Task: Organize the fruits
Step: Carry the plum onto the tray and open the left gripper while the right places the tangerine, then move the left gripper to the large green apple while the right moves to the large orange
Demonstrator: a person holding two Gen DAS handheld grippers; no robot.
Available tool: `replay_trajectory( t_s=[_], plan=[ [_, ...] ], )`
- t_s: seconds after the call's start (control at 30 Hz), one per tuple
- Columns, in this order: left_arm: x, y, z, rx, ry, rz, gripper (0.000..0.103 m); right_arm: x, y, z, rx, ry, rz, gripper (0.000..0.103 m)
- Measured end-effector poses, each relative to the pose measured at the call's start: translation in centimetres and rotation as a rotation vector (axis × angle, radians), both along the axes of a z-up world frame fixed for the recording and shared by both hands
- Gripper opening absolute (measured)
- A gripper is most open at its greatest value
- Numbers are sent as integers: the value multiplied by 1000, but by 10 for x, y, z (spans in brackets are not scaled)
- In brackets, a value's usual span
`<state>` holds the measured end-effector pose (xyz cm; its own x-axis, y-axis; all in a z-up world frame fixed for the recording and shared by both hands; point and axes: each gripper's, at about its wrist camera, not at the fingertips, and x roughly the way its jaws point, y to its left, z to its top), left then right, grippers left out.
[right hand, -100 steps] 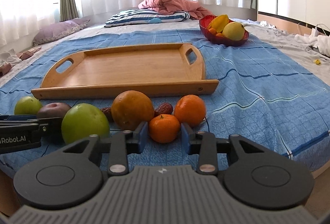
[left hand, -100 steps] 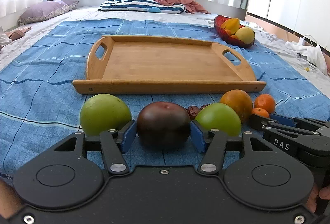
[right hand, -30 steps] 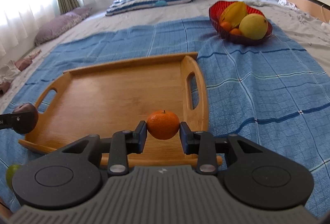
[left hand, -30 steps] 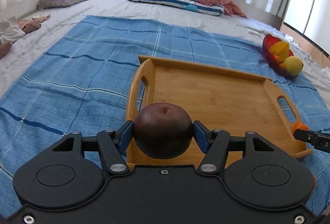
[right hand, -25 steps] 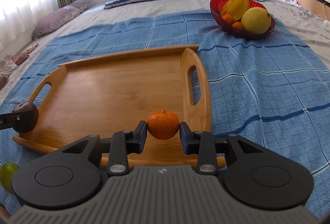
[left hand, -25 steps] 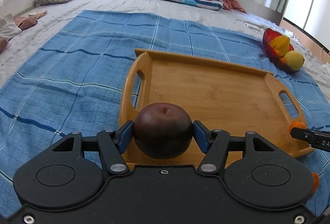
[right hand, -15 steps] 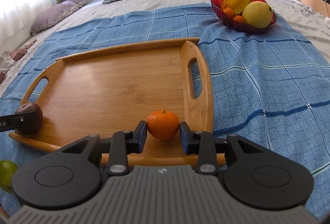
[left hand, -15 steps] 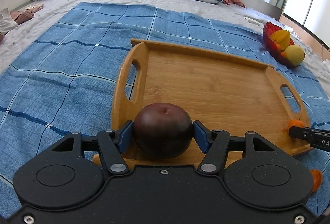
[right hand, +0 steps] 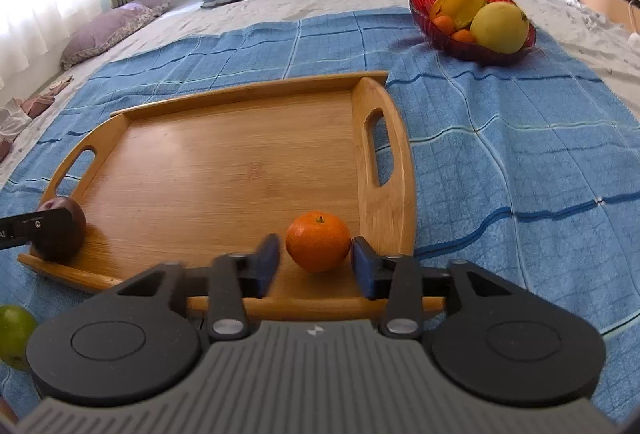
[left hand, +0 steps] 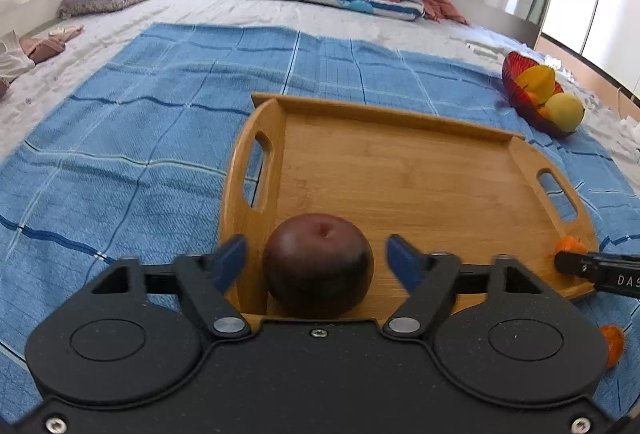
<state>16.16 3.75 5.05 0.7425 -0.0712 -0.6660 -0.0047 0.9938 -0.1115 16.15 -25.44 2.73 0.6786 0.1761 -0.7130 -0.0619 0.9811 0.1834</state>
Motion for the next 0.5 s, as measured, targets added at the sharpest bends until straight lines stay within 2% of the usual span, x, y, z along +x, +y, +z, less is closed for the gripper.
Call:
replay_trajectory(
  t_s=[0.1, 0.2, 0.33, 0.5],
  plan=[
    [-10, 1, 2, -9, -20, -21, 90, -6, -3, 0, 40, -17, 15, 78],
    [-28, 0, 5, -3, -61, -34, 96, -17, -2, 2, 30, -57, 23, 86],
    [-55, -2, 7, 8, -128, -67, 102, -35, 1, 5, -8, -123, 28, 89],
    [-83, -6, 3, 15, -165, -97, 103, -58, 2, 2, -42, -202, 1, 90]
  ],
)
